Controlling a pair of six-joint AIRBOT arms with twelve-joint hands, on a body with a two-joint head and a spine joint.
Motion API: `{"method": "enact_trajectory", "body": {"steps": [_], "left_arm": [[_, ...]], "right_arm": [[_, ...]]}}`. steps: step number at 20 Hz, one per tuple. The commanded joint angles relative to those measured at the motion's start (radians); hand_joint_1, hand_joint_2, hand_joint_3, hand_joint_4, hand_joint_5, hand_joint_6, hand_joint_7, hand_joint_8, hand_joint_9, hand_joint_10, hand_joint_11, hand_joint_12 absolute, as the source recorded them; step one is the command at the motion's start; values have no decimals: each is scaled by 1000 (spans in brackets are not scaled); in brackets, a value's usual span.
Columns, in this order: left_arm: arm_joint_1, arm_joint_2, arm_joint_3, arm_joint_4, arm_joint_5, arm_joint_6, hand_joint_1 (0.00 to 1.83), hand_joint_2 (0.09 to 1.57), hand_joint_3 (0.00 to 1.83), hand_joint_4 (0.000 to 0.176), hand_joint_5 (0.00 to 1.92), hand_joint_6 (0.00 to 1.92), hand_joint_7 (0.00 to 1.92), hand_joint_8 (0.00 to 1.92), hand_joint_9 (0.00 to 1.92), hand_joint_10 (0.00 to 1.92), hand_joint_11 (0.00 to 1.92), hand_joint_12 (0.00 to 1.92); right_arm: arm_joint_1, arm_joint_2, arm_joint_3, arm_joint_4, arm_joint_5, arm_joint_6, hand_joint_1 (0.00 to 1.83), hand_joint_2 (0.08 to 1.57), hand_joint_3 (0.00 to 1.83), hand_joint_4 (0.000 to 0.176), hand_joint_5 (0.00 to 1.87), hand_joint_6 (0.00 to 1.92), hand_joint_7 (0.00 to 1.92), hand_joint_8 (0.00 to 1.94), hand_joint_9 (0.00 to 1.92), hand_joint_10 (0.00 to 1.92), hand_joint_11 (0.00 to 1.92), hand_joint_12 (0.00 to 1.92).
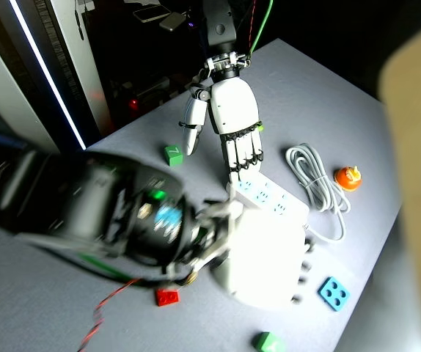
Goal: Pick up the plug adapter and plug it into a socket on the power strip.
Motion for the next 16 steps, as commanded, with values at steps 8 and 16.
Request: {"method": "enact_trajectory", "body": {"steps": [8, 16], "left_arm": [[13, -1, -3, -46, 38, -13, 0, 1260, 0, 0, 132, 5, 165, 5, 183, 7, 0, 443], [13, -1, -1, -46, 36, -12, 0, 1271, 1, 0, 108, 2, 158, 2, 163, 4, 0, 380]], "right_arm": [[53, -116, 90, -10, 35, 8, 1370, 1140, 0, 0, 843, 991, 955, 1055, 891, 1335, 785, 1488], [47, -208, 133, -58, 40, 10, 1370, 1137, 1, 0, 863, 971, 944, 1076, 895, 1317, 783, 1474]]}}
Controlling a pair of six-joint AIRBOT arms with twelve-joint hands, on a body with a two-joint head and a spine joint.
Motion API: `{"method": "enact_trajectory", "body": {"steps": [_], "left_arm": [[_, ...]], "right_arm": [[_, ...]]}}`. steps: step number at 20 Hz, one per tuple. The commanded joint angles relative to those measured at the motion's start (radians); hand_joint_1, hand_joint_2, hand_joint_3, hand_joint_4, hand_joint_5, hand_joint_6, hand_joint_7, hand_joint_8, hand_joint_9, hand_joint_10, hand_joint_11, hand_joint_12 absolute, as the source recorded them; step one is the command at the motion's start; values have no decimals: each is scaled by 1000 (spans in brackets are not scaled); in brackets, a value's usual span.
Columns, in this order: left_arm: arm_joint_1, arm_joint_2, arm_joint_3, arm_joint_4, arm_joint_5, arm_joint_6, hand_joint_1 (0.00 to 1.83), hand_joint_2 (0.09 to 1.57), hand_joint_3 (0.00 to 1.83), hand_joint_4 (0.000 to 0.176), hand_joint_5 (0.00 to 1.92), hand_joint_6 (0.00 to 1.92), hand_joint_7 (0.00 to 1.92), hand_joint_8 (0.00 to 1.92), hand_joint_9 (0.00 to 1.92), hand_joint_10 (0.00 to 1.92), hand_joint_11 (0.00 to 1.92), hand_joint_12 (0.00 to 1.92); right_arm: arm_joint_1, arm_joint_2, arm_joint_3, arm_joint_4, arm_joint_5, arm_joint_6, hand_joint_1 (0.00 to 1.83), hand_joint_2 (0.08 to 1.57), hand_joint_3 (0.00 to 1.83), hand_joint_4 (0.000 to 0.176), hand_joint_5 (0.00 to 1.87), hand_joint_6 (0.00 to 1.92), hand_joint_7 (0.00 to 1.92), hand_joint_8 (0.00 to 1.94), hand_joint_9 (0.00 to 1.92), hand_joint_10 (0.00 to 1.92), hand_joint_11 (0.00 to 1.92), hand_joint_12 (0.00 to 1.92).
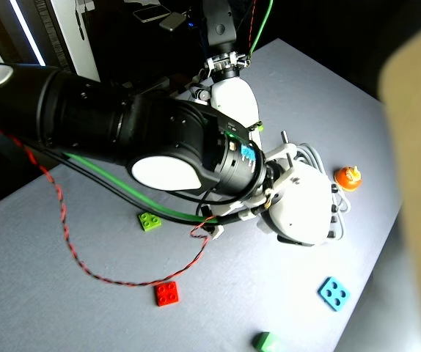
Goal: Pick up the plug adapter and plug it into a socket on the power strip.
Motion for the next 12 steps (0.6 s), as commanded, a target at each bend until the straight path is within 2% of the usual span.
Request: {"method": "enact_trajectory", "body": {"steps": [1, 3, 5, 7, 12], "left_arm": [[12, -1, -2, -48, 35, -12, 0, 1269, 0, 0, 116, 4, 162, 3, 165, 4, 0, 392], [14, -1, -4, -48, 33, -11, 0, 1263, 0, 0, 111, 3, 153, 3, 155, 2, 0, 384], [13, -1, -6, -7, 25, -27, 0, 1267, 0, 0, 100, 1, 141, 2, 141, 0, 0, 361], [12, -1, -1, -5, 33, -28, 0, 1261, 0, 0, 126, 6, 173, 8, 166, 7, 0, 441], [22, -1, -1, -6, 52, -28, 0, 1254, 0, 0, 111, 0, 159, 0, 154, 1, 0, 351]], "right_arm": [[18, -7, 8, -2, 128, 7, 1371, 1138, 0, 0, 866, 953, 938, 1091, 898, 1316, 787, 1475], [15, -35, 37, -9, 125, 8, 1373, 1128, 0, 0, 888, 923, 961, 1058, 912, 1291, 815, 1457], [10, -64, 71, -28, 121, 12, 1369, 1142, 1, 0, 853, 984, 935, 1100, 885, 1324, 793, 1462], [3, -89, 96, -49, 121, 21, 1371, 1137, 0, 0, 859, 962, 960, 1069, 887, 1321, 783, 1467], [-12, -115, 122, -58, 119, 21, 1371, 1138, 1, 0, 867, 936, 941, 1107, 888, 1326, 794, 1485]]}}
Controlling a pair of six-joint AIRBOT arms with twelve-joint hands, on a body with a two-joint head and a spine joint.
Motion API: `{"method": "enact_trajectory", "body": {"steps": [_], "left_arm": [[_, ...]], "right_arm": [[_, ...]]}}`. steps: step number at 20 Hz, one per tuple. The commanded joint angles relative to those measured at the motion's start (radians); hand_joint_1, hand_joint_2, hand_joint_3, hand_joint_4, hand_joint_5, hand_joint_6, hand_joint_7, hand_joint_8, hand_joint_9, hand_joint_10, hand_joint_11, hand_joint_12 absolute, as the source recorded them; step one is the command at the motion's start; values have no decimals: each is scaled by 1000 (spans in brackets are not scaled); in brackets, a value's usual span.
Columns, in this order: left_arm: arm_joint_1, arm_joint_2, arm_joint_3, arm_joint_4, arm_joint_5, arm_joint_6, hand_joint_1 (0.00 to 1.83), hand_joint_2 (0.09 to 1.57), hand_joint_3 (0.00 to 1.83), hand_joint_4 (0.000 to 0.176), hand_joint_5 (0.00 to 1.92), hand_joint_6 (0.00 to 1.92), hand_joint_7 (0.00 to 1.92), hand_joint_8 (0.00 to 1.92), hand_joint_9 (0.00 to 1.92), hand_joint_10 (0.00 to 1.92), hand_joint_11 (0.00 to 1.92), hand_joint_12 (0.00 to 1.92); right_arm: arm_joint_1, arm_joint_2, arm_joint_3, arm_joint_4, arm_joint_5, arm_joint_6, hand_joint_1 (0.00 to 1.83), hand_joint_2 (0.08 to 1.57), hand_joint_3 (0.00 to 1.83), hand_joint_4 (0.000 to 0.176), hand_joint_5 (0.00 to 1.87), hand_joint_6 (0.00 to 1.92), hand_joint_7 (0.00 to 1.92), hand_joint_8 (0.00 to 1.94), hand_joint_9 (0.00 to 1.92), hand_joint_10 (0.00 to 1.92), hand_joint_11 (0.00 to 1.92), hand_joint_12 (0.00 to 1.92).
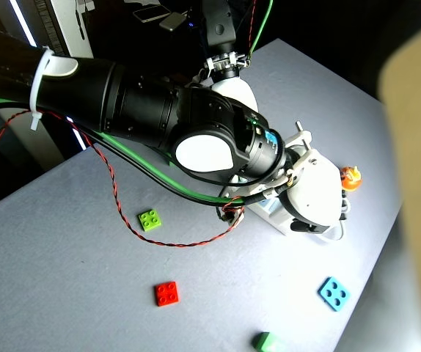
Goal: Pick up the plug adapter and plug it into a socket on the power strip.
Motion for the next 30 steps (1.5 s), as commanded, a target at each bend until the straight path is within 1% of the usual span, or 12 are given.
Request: {"method": "enact_trajectory", "body": {"steps": [1, 5, 7, 8, 9, 10, 12, 17, 21, 25, 29, 30], "left_arm": [[10, -1, -1, -47, 45, -10, 0, 1254, 0, 0, 118, 2, 166, 2, 162, 4, 0, 378], [13, -1, -1, -47, 45, -11, 0, 1257, 1, 0, 135, 5, 186, 6, 178, 8, 0, 399], [13, -1, -2, -47, 45, -11, 0, 1256, 0, 0, 123, 2, 178, 0, 173, 3, 0, 372], [14, -1, -2, -47, 45, -14, 0, 1257, 0, 0, 95, 3, 157, 2, 151, 2, 0, 302], [16, -1, -3, -47, 45, -16, 0, 1257, 0, 0, 112, 6, 173, 5, 169, 7, 0, 352], [20, -1, -3, -47, 45, -17, 0, 1259, 1, 0, 110, 4, 170, 3, 169, 6, 0, 360], [24, -1, -4, -47, 45, -17, 0, 1256, 0, 0, 119, 3, 175, 2, 168, 3, 0, 357], [25, -1, -5, -47, 46, -17, 0, 1255, 0, 0, 132, 6, 183, 6, 170, 6, 0, 368], [25, -1, -5, -47, 46, -17, 0, 1258, 1, 0, 102, 2, 149, 1, 132, 0, 0, 316], [25, -2, -5, -47, 46, -17, 0, 1259, 0, 0, 133, 5, 188, 6, 165, 6, 0, 370], [28, -1, -7, -47, 47, -17, 0, 1257, 0, 0, 113, 1, 170, 1, 149, 1, 0, 300], [28, -1, -7, -47, 47, -17, 0, 1255, 0, 0, 111, 0, 167, 0, 147, 0, 0, 301]], "right_arm": [[6, -2, 11, -1, 116, 6, 1371, 1140, 1, 0, 855, 945, 939, 1110, 889, 1328, 795, 1487], [-11, -20, 49, -1, 117, 7, 1372, 1132, 0, 0, 899, 914, 939, 1106, 895, 1304, 802, 1467], [-16, -23, 54, -1, 118, 7, 1369, 1141, 1, 0, 859, 971, 929, 1114, 888, 1328, 797, 1493], [-18, -24, 54, -1, 119, 8, 1271, 1120, 0, 0, 948, 886, 1010, 1098, 959, 1089, 843, 1448], [-19, -27, 58, -1, 123, 8, 1252, 1105, 0, 0, 988, 840, 1040, 1064, 1005, 955, 857, 1410], [-19, -32, 66, -1, 124, 8, 1352, 1112, 4, 0, 944, 848, 991, 1039, 939, 1211, 828, 1433], [-16, -44, 84, -1, 125, 8, 1373, 1127, 0, 0, 900, 906, 963, 1062, 903, 1301, 804, 1473], [-12, -57, 95, -3, 126, 9, 1377, 1114, 0, 0, 928, 890, 1013, 961, 904, 1294, 776, 1485], [-10, -64, 96, -7, 128, 9, 1372, 1133, 1, 0, 868, 955, 967, 1041, 891, 1327, 777, 1490], [-12, -68, 100, -18, 126, 9, 1373, 1128, 0, 0, 898, 918, 981, 1026, 882, 1336, 771, 1510], [-12, -68, 107, -34, 127, 12, 1376, 1122, 0, 0, 906, 908, 994, 996, 900, 1314, 780, 1501], [-11, -68, 107, -36, 127, 13, 1371, 1138, 3, 0, 850, 975, 968, 1044, 877, 1351, 744, 1530]]}}
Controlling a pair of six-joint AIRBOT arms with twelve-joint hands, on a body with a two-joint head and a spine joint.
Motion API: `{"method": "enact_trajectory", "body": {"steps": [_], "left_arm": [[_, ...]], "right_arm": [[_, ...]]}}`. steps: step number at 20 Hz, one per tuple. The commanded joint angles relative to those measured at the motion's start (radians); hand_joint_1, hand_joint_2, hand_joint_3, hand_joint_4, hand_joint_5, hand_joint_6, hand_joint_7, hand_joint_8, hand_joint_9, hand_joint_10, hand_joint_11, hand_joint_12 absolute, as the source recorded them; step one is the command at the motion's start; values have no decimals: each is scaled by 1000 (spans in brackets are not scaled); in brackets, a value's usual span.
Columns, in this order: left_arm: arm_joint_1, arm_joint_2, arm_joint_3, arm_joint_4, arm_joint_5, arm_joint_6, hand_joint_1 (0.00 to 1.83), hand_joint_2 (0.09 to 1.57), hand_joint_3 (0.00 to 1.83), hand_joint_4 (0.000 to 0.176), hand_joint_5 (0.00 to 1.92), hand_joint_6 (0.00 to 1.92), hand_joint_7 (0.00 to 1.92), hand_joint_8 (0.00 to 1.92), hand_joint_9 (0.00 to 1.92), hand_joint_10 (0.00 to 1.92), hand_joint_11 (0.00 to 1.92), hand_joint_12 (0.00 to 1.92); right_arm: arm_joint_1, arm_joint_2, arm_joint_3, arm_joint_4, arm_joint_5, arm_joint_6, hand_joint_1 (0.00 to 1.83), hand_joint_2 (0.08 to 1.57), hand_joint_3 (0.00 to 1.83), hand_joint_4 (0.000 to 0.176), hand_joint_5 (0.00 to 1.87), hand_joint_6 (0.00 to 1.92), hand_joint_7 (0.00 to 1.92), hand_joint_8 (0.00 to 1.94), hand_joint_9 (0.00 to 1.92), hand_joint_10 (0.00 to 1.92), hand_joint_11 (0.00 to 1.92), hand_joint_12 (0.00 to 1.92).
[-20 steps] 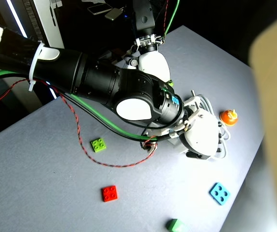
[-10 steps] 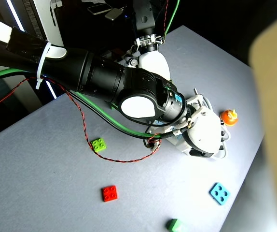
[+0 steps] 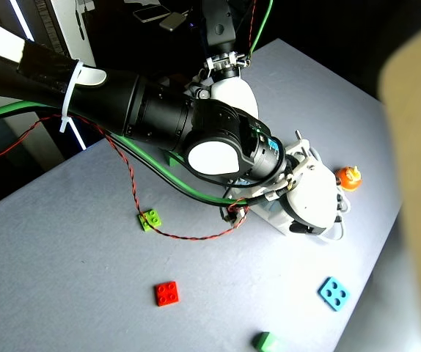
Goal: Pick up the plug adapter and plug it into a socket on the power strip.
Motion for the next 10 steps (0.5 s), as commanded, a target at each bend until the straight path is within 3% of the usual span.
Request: {"method": "enact_trajectory", "body": {"steps": [1, 10], "left_arm": [[16, -6, -6, -55, 41, -10, 0, 1255, 0, 0, 110, 0, 164, 1, 147, 0, 0, 318], [22, -5, -6, -55, 45, -10, 0, 1257, 0, 0, 93, 1, 150, 0, 134, 1, 0, 313]], "right_arm": [[15, 2, 6, -4, 105, 2, 1370, 1144, 0, 0, 831, 999, 955, 1062, 875, 1358, 745, 1533], [16, 2, 16, -25, 93, 6, 1373, 1130, 0, 0, 868, 954, 982, 1007, 897, 1327, 782, 1482]]}}
